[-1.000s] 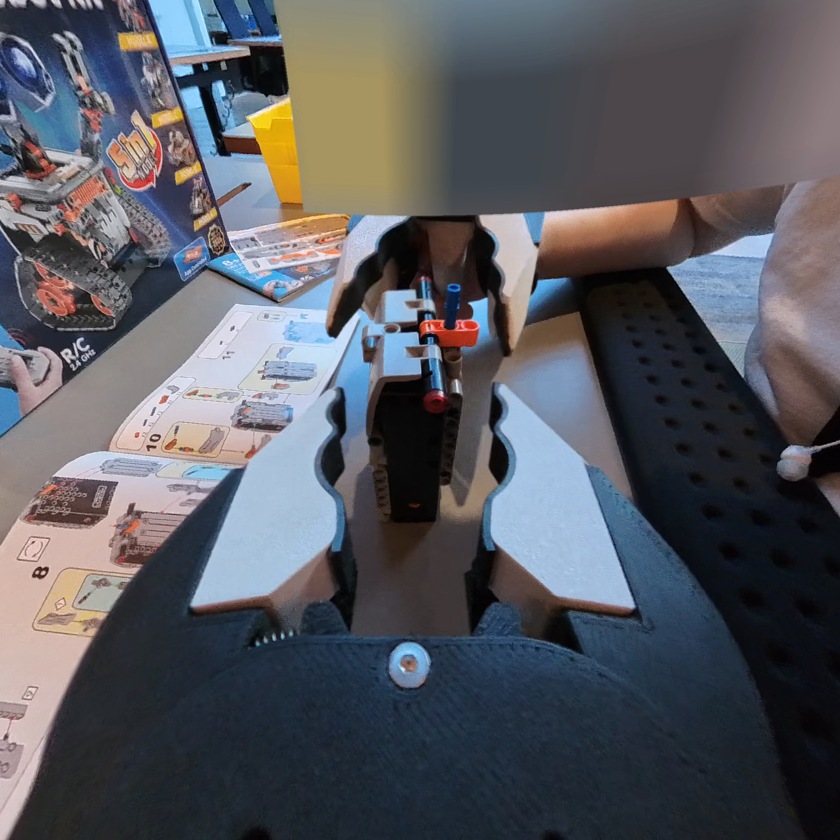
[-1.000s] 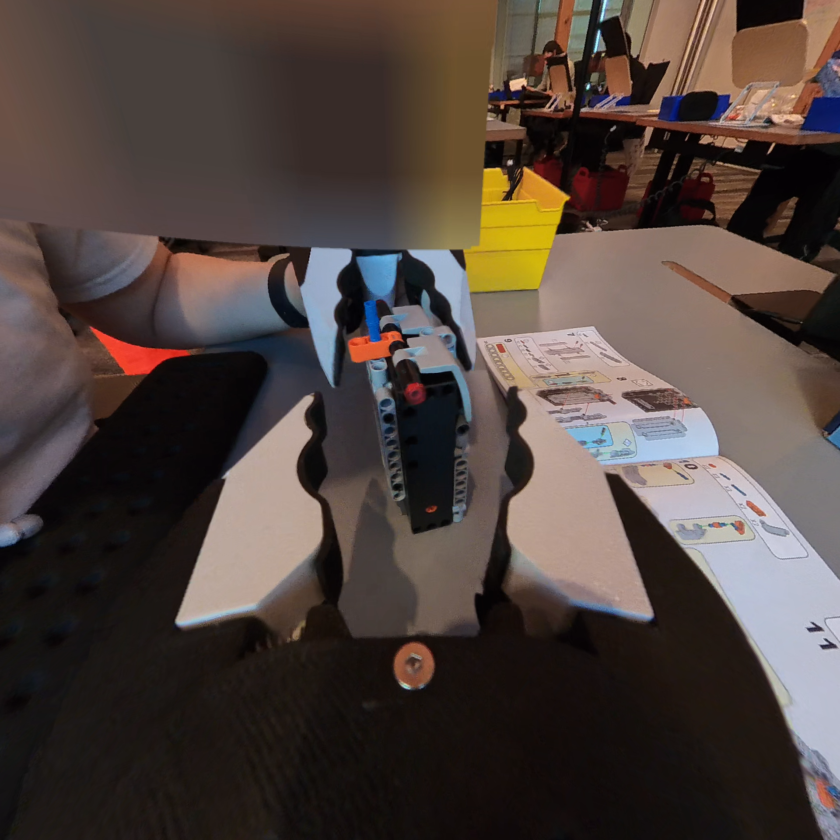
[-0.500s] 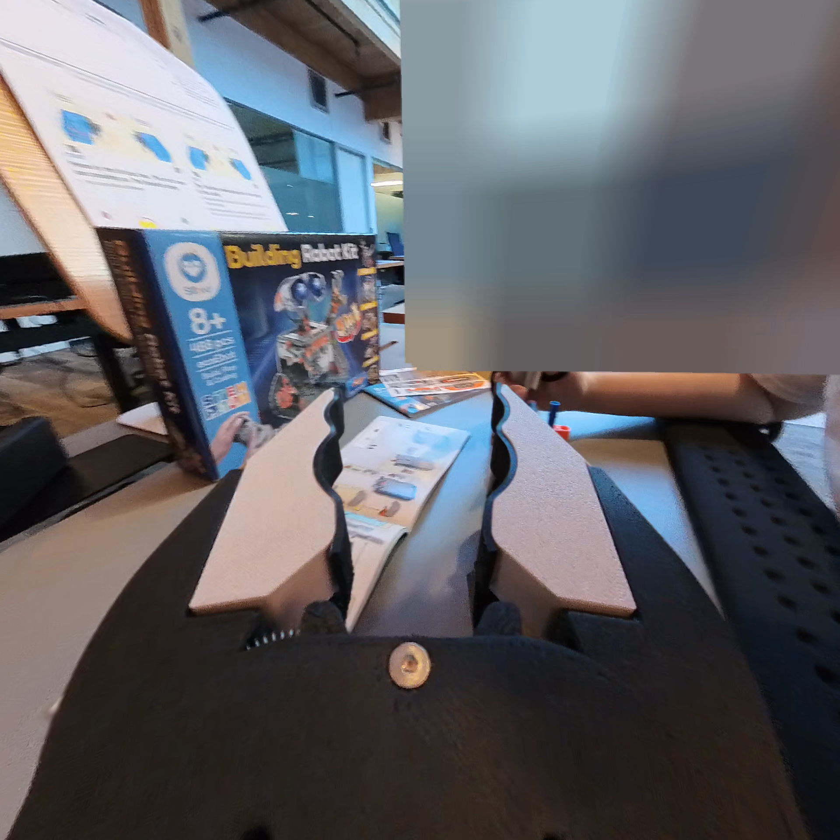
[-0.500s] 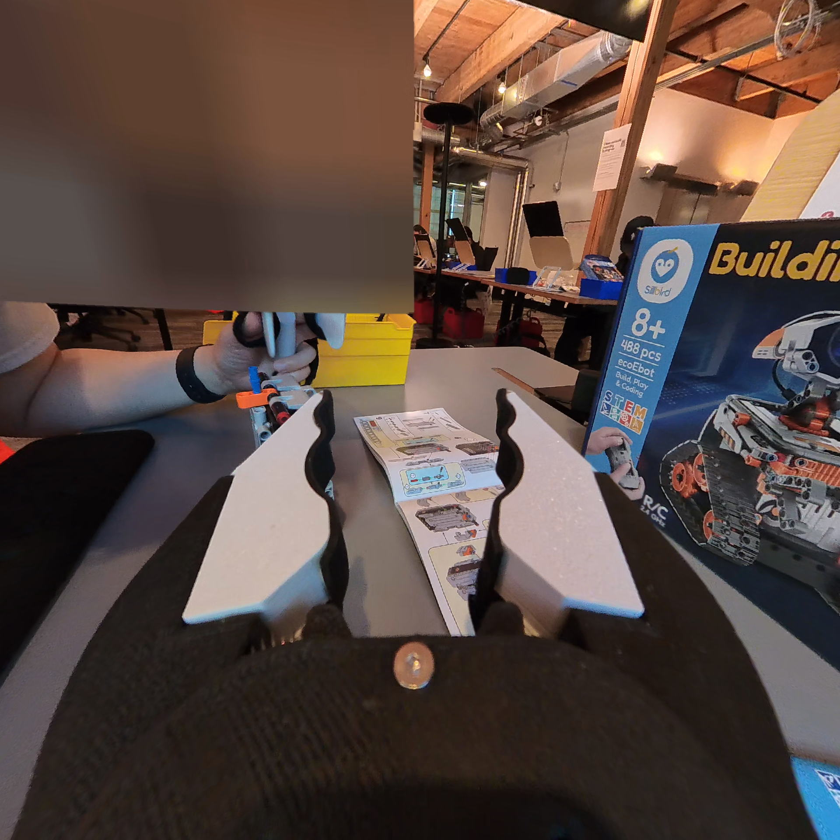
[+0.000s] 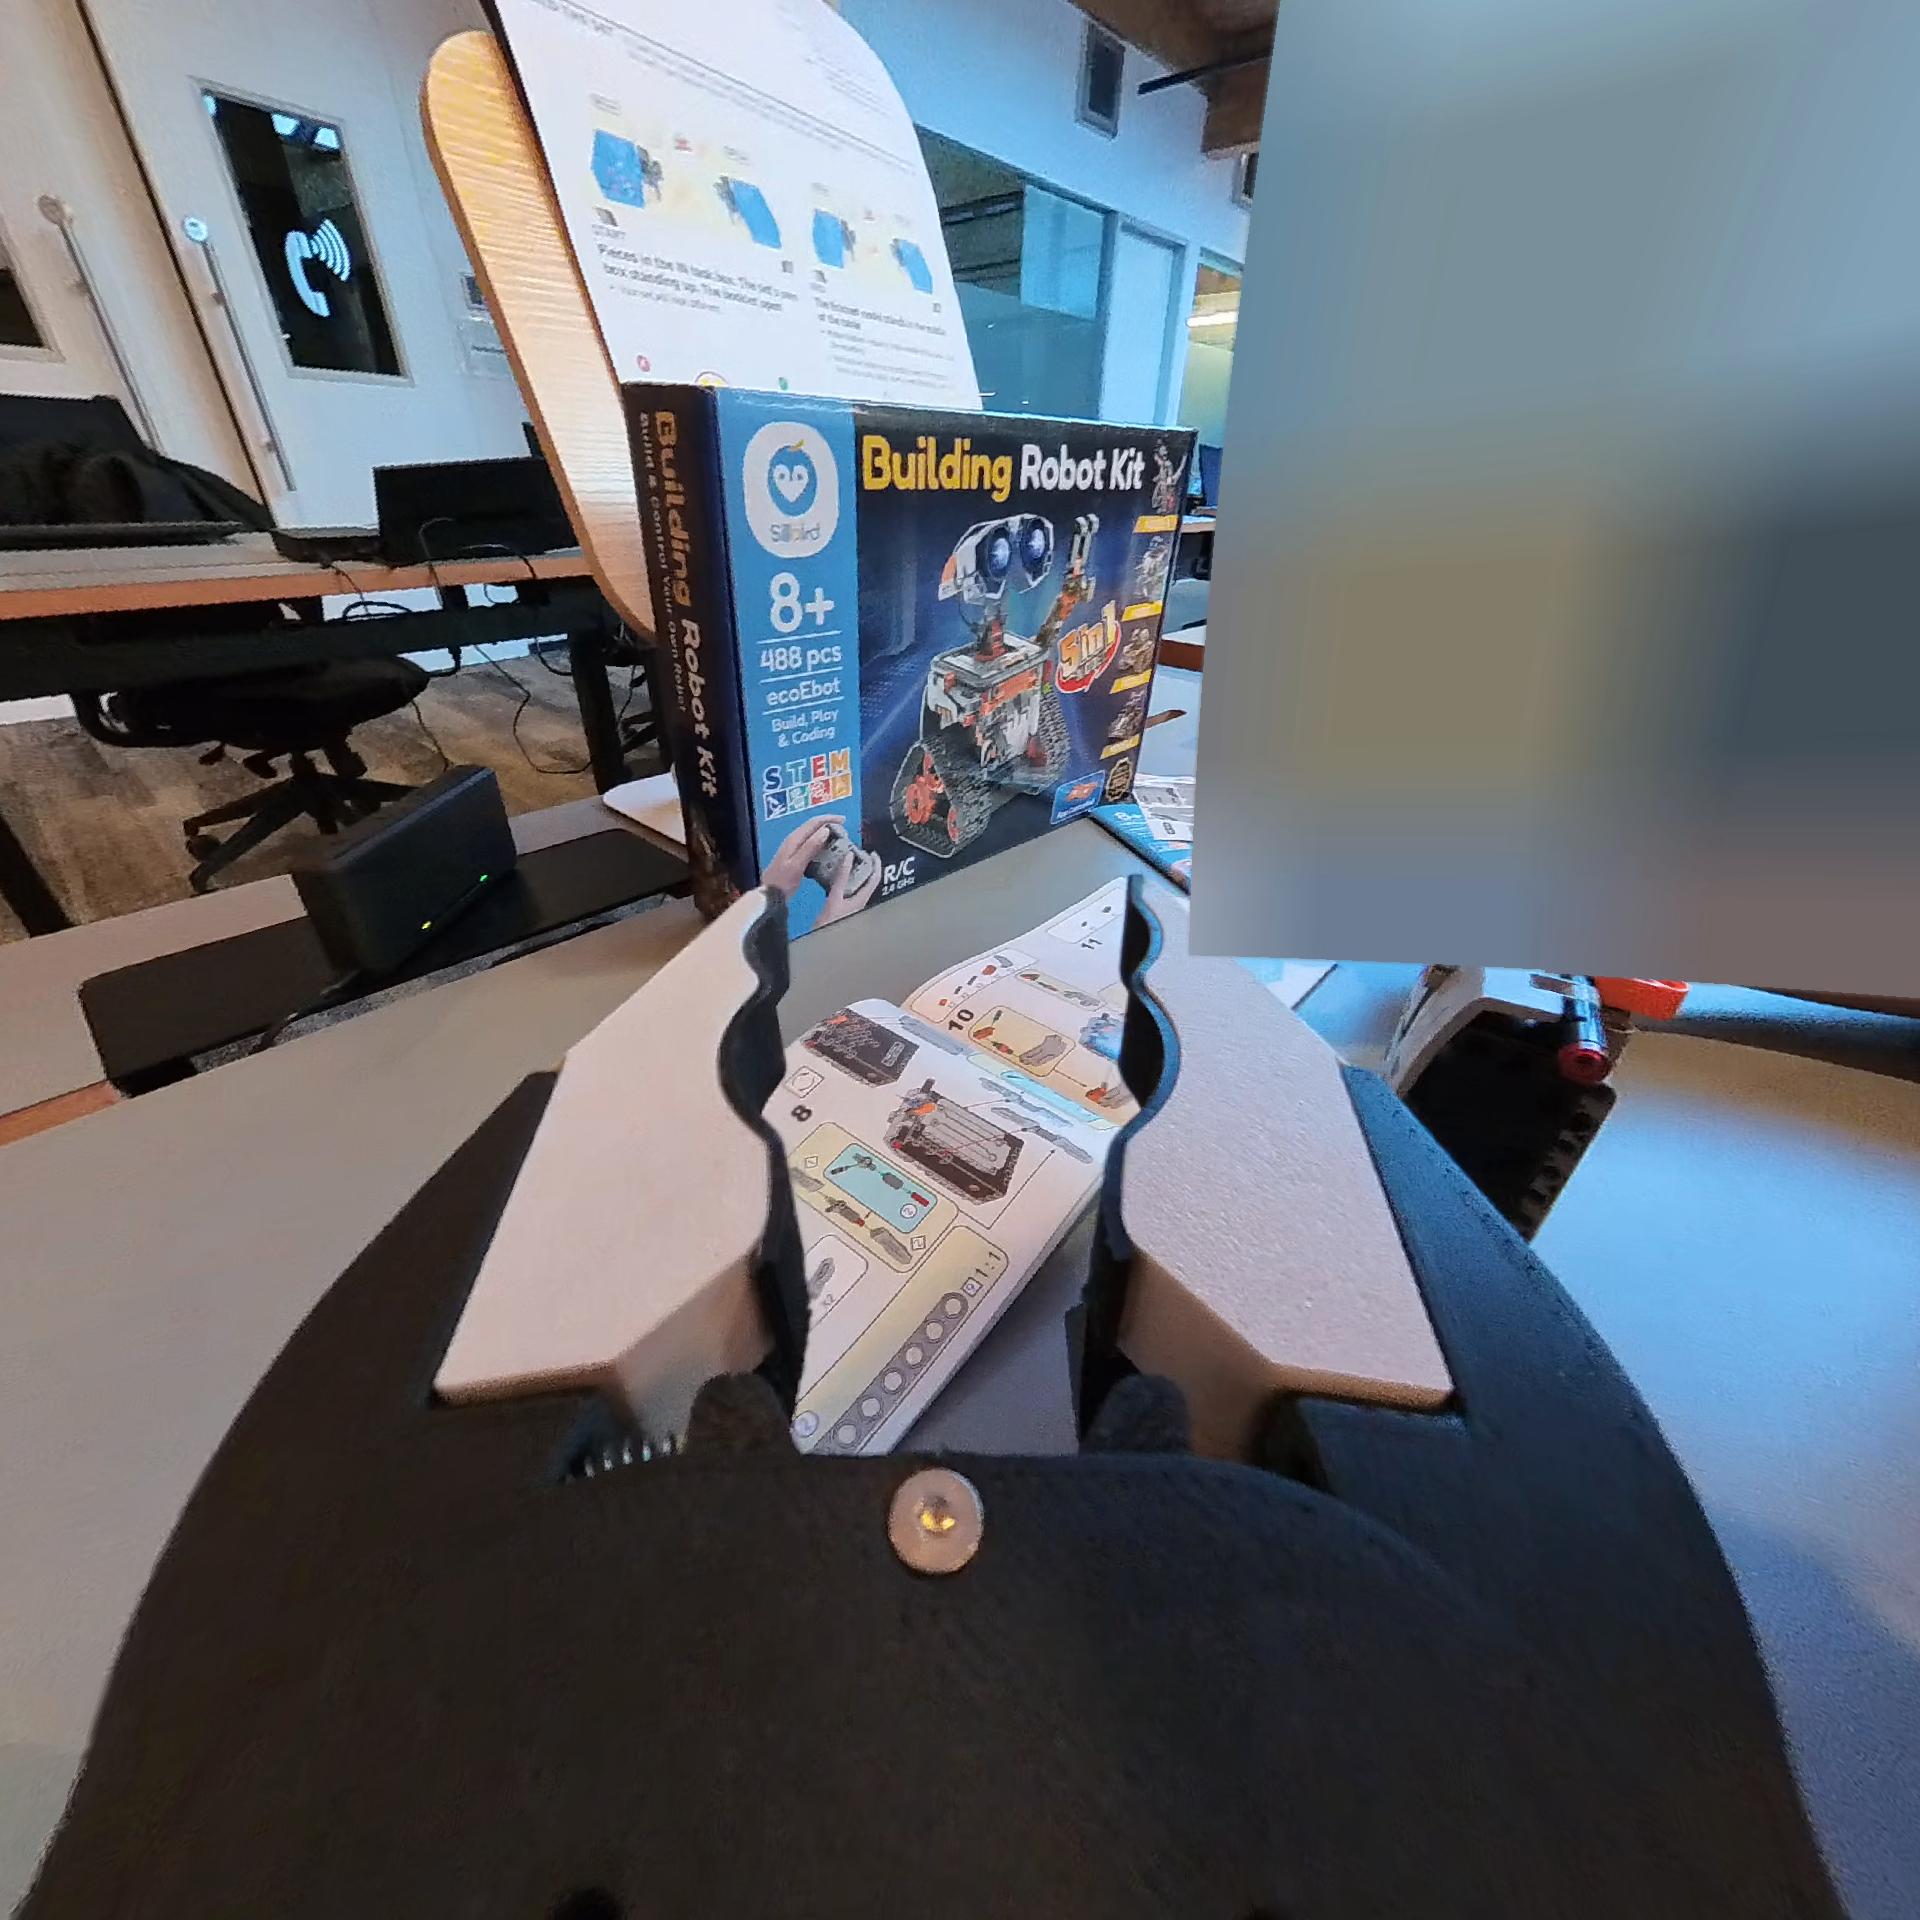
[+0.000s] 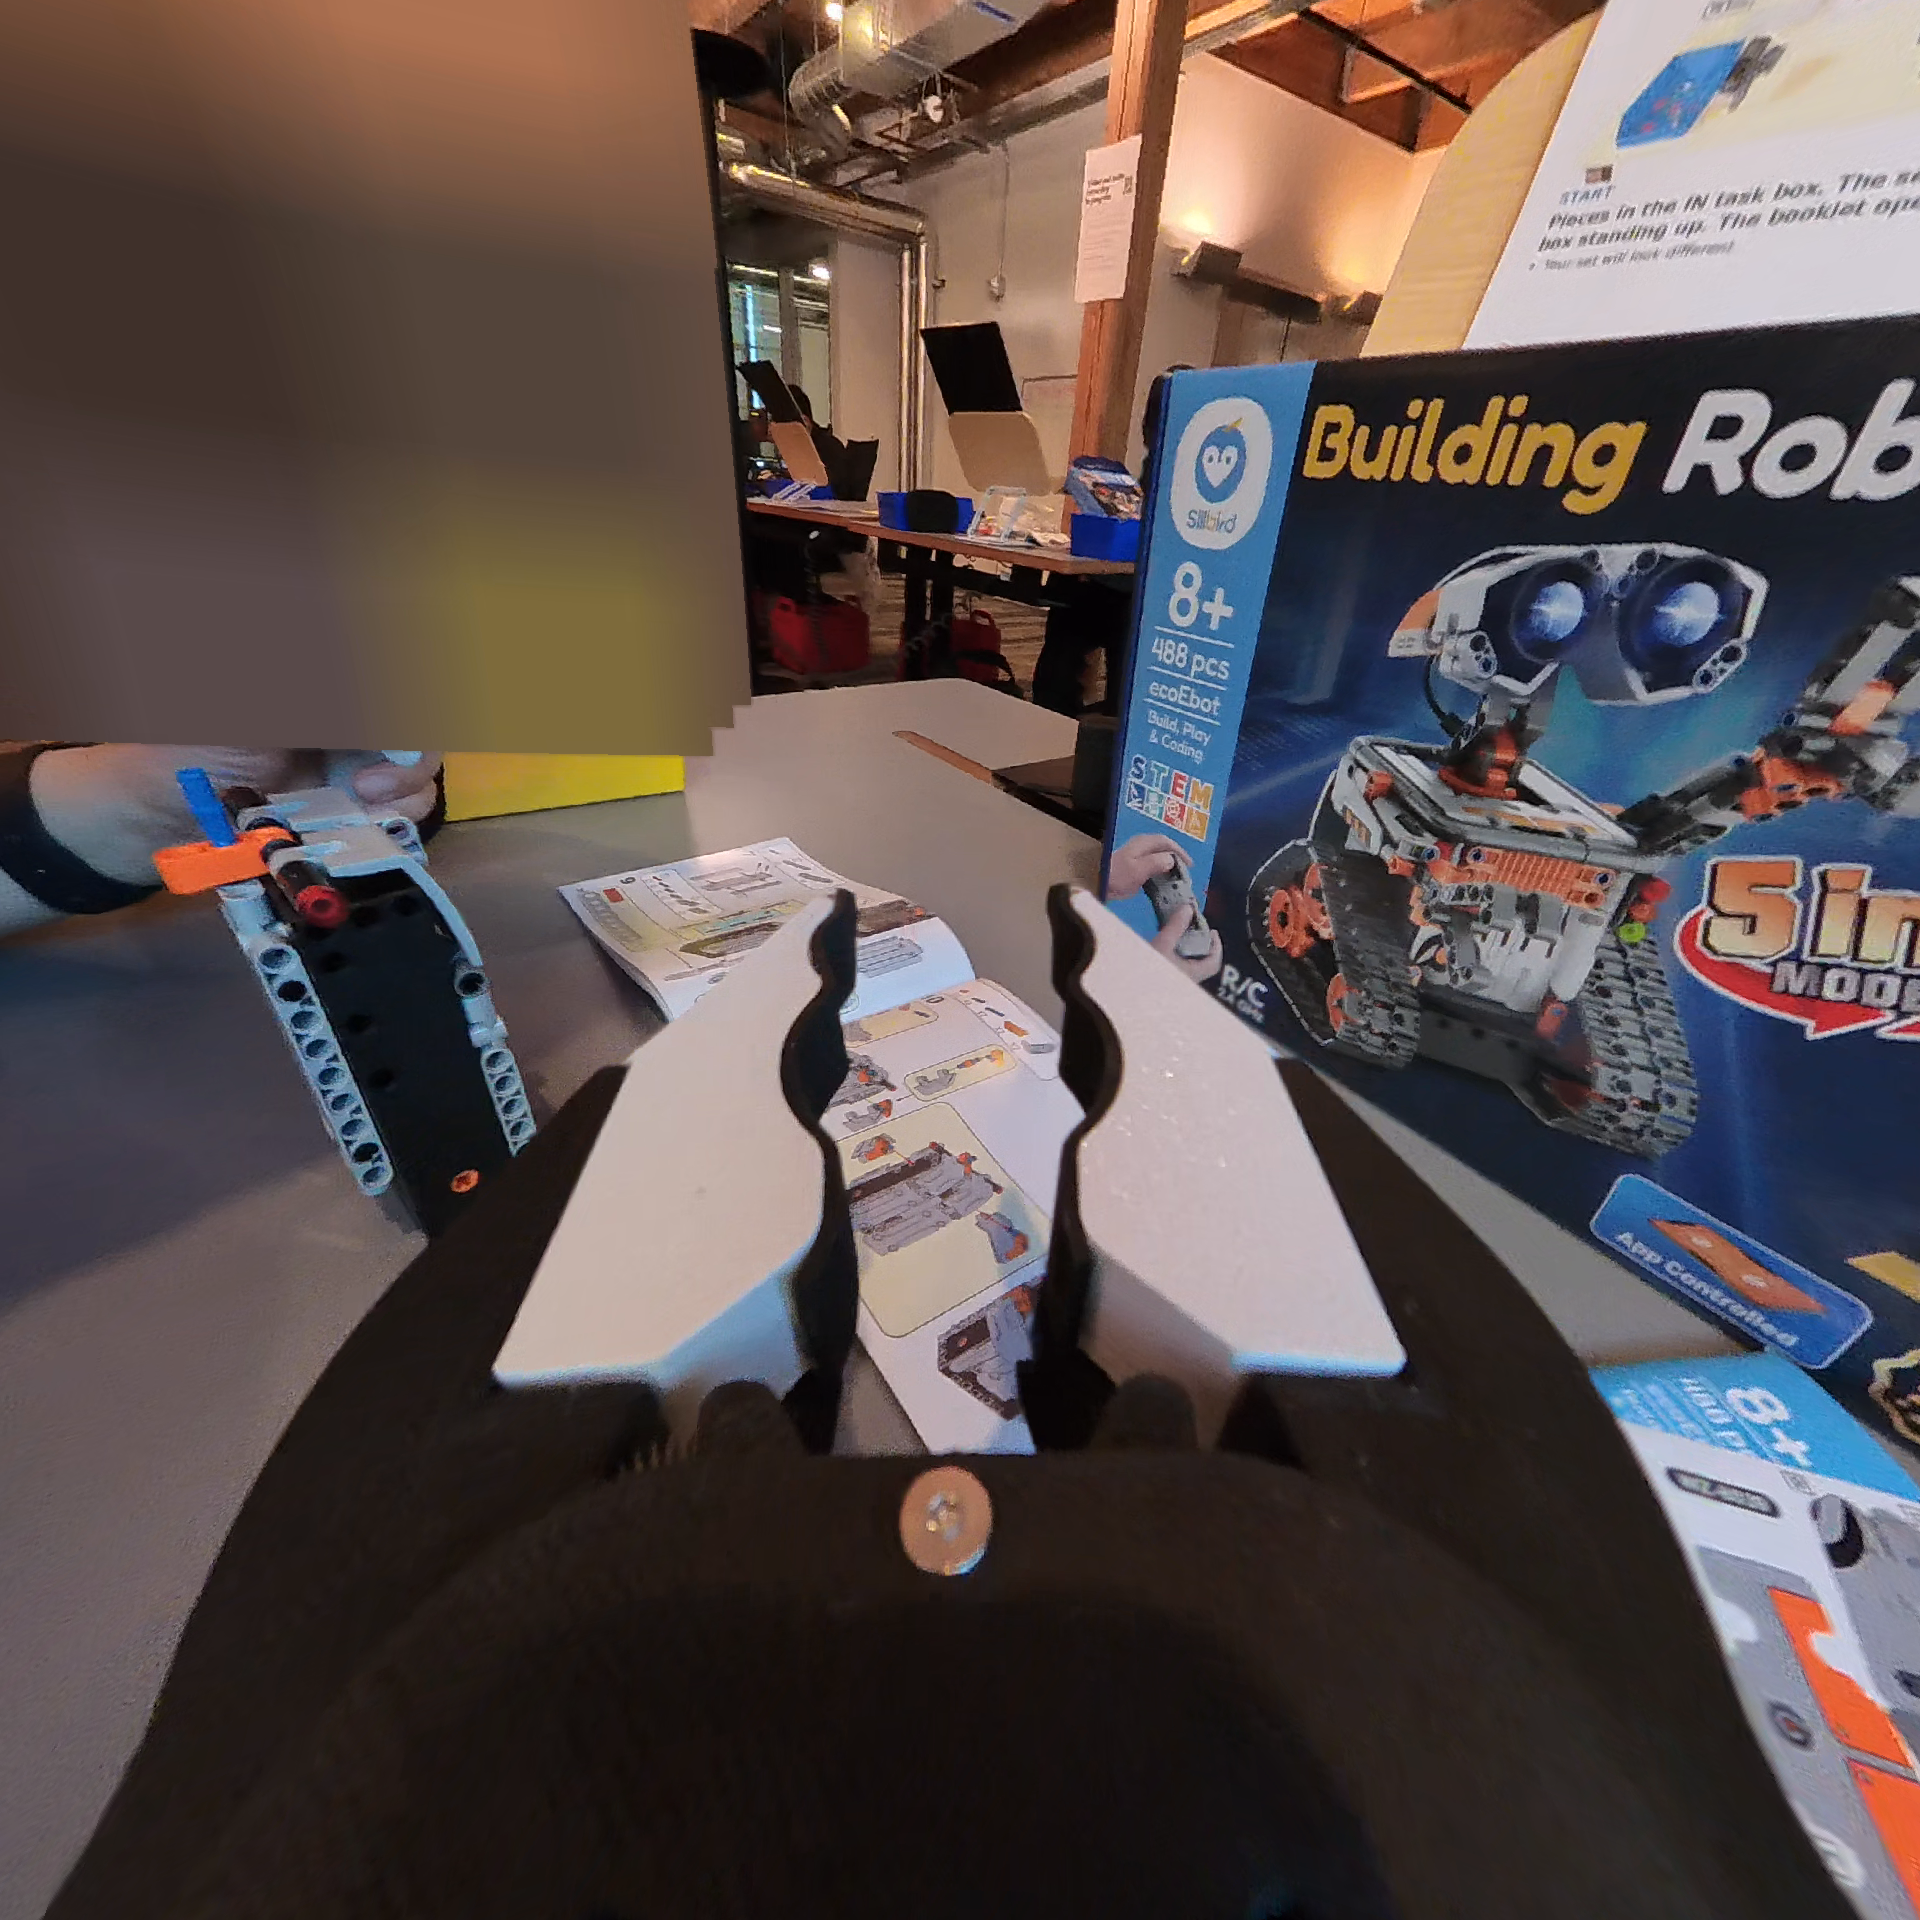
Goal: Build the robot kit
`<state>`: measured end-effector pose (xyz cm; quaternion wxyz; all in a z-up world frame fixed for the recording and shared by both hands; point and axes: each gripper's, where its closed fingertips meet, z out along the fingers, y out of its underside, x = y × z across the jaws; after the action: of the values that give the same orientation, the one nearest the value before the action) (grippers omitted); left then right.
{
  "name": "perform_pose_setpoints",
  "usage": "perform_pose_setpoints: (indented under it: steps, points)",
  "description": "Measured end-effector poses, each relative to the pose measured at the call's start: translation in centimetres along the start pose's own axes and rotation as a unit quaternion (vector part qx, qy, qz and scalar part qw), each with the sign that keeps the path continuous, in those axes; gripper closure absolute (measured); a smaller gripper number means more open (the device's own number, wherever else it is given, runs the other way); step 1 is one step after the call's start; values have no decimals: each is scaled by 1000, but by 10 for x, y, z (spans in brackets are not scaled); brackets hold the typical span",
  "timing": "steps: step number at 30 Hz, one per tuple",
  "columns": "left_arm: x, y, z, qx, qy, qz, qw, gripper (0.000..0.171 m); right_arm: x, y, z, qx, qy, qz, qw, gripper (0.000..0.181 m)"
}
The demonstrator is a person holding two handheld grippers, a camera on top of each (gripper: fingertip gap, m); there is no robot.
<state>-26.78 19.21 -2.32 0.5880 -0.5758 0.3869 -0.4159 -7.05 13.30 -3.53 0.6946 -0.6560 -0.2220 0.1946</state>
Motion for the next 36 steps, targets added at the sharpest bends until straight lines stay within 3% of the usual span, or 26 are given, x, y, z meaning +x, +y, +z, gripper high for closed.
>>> perform_pose_setpoints:
  steps: [4,7,16,25,32,36]
  points:
    - [-2,0,0,1,-16,17,1000,111,2,2,-1,-3,-8,26,1000,172]
    - [-2,4,2,-10,-20,31,999,111,2,8,0,-18,-9,17,1000,181]
    - [6,7,4,-23,-11,64,998,113,-8,18,5,-56,-14,-47,997,181]
    - [23,7,6,-22,55,26,998,114,-23,16,7,-54,-54,-69,995,181]
    - [53,-7,0,6,164,-15,986,115,-49,27,9,-71,-127,-27,989,161]
    - [66,-9,-5,16,218,-43,975,114,-69,34,6,-92,-180,-49,978,147]
